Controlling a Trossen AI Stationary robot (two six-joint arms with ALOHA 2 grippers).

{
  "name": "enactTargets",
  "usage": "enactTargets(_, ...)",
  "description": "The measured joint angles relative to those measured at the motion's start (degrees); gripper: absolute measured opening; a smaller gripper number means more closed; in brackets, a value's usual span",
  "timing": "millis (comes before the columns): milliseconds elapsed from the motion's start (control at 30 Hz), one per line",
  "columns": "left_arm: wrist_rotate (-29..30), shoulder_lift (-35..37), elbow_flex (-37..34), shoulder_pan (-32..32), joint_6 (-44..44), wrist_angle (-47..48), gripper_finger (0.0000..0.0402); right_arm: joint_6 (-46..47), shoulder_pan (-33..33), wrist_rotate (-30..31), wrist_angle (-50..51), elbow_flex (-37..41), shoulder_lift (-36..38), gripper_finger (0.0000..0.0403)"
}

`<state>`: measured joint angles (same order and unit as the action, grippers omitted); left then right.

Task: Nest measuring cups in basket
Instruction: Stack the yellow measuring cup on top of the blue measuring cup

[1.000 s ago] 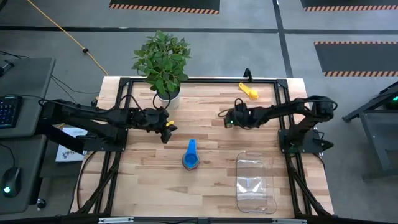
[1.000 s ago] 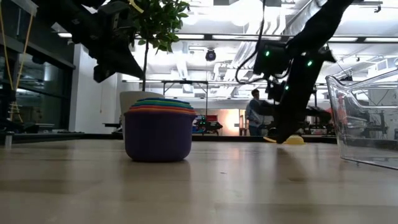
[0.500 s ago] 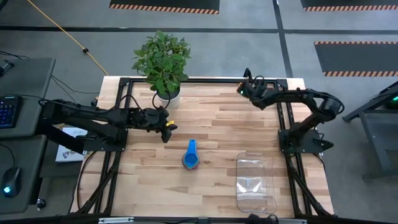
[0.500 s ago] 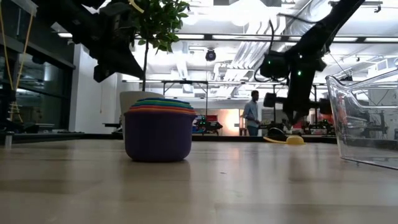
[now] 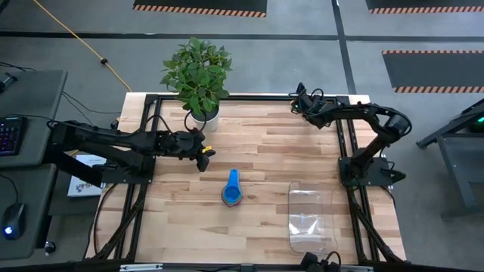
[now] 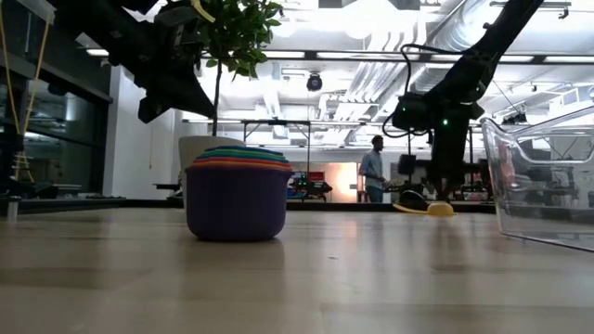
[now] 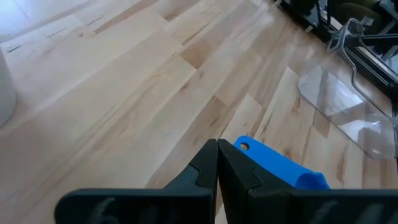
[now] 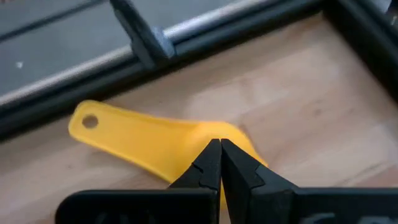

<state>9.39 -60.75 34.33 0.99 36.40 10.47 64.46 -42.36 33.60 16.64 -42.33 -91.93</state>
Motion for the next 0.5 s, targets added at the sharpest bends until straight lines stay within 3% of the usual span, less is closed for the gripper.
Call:
enactTargets(133,0.0,0.0,0.0,0.0,-0.4,0.0,0.0000,-0.2,-1.7,-5.4,-0.5,0.0,0.2,0.0000)
enactTargets(500,0.0,0.0,0.0,0.0,-0.6,0.0,0.0000,-3.8,-7.1,-30.8,-1.1,-0.3,0.8,0.0000)
